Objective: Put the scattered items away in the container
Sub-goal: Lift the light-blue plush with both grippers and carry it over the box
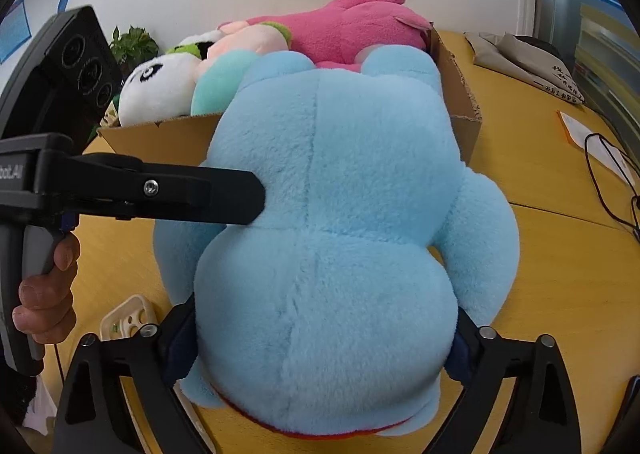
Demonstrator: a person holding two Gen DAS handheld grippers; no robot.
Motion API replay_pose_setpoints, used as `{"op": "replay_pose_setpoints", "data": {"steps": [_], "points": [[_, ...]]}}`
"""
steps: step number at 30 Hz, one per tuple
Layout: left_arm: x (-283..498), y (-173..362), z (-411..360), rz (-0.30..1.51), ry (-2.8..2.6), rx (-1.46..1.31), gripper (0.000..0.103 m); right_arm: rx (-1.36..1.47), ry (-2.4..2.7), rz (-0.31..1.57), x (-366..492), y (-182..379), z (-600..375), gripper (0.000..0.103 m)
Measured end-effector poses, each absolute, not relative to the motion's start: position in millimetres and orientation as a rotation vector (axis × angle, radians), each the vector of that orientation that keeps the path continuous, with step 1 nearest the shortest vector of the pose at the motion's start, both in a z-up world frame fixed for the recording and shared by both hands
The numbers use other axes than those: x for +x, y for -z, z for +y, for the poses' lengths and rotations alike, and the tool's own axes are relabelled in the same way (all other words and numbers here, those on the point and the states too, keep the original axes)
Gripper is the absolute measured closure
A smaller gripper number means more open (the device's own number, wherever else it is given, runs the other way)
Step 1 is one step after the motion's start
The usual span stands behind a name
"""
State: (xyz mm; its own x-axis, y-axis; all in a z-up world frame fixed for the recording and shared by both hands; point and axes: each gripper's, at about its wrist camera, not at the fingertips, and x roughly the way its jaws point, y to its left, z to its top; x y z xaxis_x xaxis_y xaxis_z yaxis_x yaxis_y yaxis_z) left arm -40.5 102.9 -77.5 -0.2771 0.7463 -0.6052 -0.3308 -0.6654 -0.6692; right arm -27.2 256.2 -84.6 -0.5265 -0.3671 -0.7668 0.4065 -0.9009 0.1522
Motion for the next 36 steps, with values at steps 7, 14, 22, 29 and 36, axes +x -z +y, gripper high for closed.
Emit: {"op": "replay_pose_setpoints", "data": {"steps": [7,14,22,29,36], "points": [[-28.0,56.4,100.7,-0.525,-2.027,-1.216,0.058,1.149,2.431,0.049,-17.8,70.8,252.2,0.011],[-13.3,19.8,94.6,-0.508,-2.067,-1.113,0.059,1.041,2.472,0.092,-7.3,39.1,244.4,0.011],[-5.5,-48.9,86.0,-0.431,-2.134,-0.954,0.060,0.861,2.506,0.131,-0.2,-12.8,236.7,0.011],[1.9,-135.6,81.4,-0.300,-2.228,-0.758,0.061,0.621,2.539,0.205,0.3,-84.7,226.4,0.011],[-12.2,-214.2,80.3,-0.175,-2.293,-0.599,0.061,0.373,2.576,0.272,-9.7,-167.2,217.3,0.011]]}}
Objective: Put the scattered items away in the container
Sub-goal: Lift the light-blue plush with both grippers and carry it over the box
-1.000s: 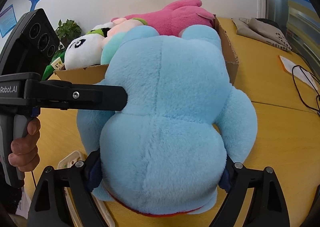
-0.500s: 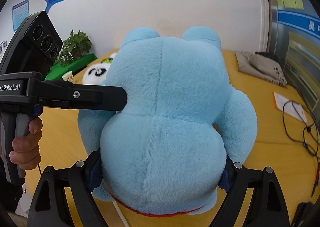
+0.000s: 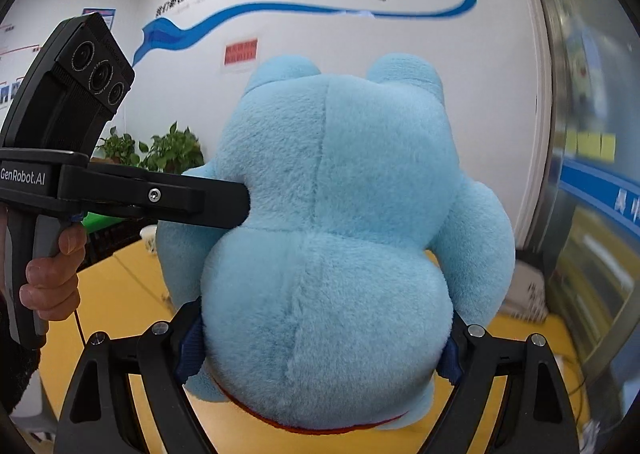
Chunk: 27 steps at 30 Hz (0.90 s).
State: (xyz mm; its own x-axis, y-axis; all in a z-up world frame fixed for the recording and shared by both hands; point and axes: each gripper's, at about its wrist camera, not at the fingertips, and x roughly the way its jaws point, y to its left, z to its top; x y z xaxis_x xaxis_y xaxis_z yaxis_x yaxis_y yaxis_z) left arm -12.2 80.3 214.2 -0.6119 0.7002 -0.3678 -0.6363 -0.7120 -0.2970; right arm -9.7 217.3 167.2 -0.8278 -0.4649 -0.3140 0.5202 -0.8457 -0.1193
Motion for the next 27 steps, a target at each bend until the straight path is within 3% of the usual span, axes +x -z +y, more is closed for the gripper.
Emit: {"op": "replay_pose_setpoints", "data": {"steps": [6,13,27], "points": [[-51.8,-244.9,87.3,-0.107,-2.340,-0.572,0.061,0.299,2.580,0.228,-52.3,-205.0,214.0,0.011],[-102.9,-223.4,85.7,-0.127,-2.327,-0.629,0.061,0.367,2.584,0.170,-106.7,-202.5,218.4,0.011],[-196.3,-69.8,90.8,-0.234,-2.225,-1.033,0.061,0.674,2.517,-0.002,-188.0,-61.2,218.8,0.011]]}}
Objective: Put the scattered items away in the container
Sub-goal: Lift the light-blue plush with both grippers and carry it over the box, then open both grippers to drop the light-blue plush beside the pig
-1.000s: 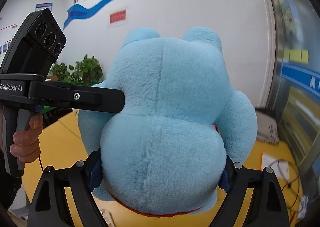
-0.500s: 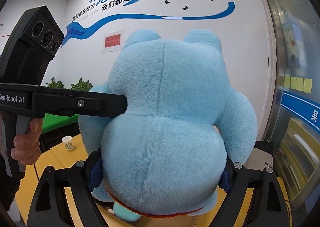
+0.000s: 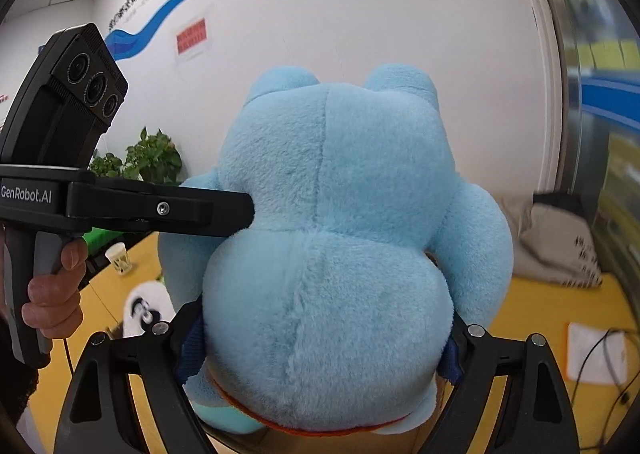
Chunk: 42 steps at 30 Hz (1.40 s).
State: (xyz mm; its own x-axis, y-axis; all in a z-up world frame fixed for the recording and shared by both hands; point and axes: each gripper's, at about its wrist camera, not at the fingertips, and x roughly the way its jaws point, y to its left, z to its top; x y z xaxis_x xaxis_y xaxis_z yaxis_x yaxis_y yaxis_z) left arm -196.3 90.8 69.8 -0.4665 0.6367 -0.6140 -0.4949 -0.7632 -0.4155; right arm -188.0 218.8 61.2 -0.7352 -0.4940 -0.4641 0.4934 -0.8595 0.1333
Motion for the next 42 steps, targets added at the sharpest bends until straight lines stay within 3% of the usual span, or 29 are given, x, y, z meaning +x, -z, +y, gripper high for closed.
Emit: {"op": "replay_pose_setpoints", "data": {"steps": [9,23,27,35,36,38,42], "points": [[-211.1,31.6,95.8,-0.356,-2.159,-1.358,0.061,1.011,2.444,-0.062,-211.7,32.2,225.1,0.011],[-192.9,30.9,95.7,-0.229,-2.322,-1.414,0.053,1.161,2.463,0.079,-206.0,59.8,210.2,0.006],[-170.7,8.1,81.2,-0.232,-2.408,-1.314,0.053,1.154,2.471,0.094,-197.6,48.8,210.3,0.000],[-93.9,-59.2,37.4,-0.227,-2.490,-1.088,0.052,0.973,2.545,0.074,-153.6,-5.8,229.4,0.000],[-81.3,-63.9,33.7,-0.201,-2.500,-1.069,0.050,0.945,2.556,0.059,-147.1,-13.5,233.5,0.000],[-60.9,-68.6,29.0,-0.173,-2.507,-1.045,0.033,0.896,2.569,0.029,-132.1,-27.4,240.8,0.000],[-25.2,-63.4,25.8,-0.149,-2.468,-1.032,0.032,0.846,2.580,-0.022,-101.8,-40.7,253.0,0.000]]}}
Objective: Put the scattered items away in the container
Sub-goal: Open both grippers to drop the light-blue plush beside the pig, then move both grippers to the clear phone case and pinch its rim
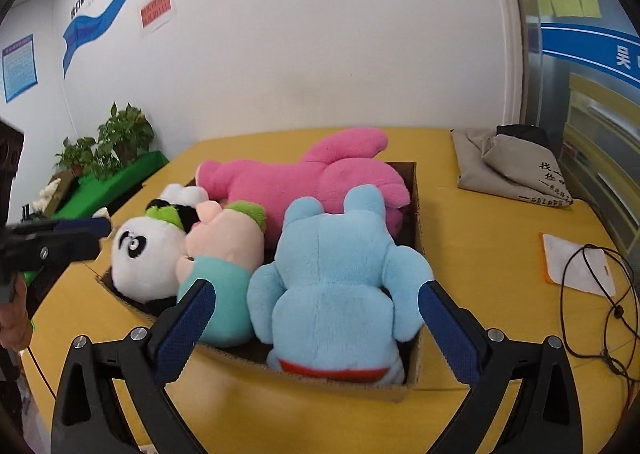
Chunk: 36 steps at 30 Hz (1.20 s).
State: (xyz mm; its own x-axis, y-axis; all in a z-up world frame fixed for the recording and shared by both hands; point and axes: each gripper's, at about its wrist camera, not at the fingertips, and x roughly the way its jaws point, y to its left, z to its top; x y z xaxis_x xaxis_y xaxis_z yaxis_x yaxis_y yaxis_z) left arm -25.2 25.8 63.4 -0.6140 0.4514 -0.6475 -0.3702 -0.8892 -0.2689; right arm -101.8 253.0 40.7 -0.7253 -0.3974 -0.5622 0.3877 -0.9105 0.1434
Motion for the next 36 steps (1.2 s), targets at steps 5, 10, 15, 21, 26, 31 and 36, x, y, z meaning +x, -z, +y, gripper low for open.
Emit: {"op": "replay_pose_setpoints", "data": {"steps": [5,10,15,21,26,31,36], "points": [[6.4,-22.7,18.6,-0.035,-2.412,-1.128,0.032,0.915,2.475,-0.049,-53.6,-14.2,266.1,0.000],[21.8,37.4,-1.5,-0.105,-2.349,-1.321,0.032,1.060,2.360,0.096,9.8,40.2,257.4,0.000],[42.4,67.6,4.2,-0.121,-2.262,-1.393,0.032,1.151,2.321,0.102,55.3,75.5,247.4,0.000],[55.0,96.3,11.3,-0.150,-2.195,-1.482,0.034,1.284,2.327,-0.025,72.9,100.5,246.5,0.000],[63.0,106.4,17.9,-0.113,-2.198,-1.528,0.058,1.333,2.324,0.076,76.9,111.8,237.3,0.013],[67.0,110.8,17.3,-0.124,-2.215,-1.560,0.091,1.295,2.335,0.208,75.2,109.6,228.3,0.066],[79.1,109.9,24.9,-0.117,-2.218,-1.581,0.096,1.254,2.324,0.269,64.7,108.9,222.0,0.090]]}}
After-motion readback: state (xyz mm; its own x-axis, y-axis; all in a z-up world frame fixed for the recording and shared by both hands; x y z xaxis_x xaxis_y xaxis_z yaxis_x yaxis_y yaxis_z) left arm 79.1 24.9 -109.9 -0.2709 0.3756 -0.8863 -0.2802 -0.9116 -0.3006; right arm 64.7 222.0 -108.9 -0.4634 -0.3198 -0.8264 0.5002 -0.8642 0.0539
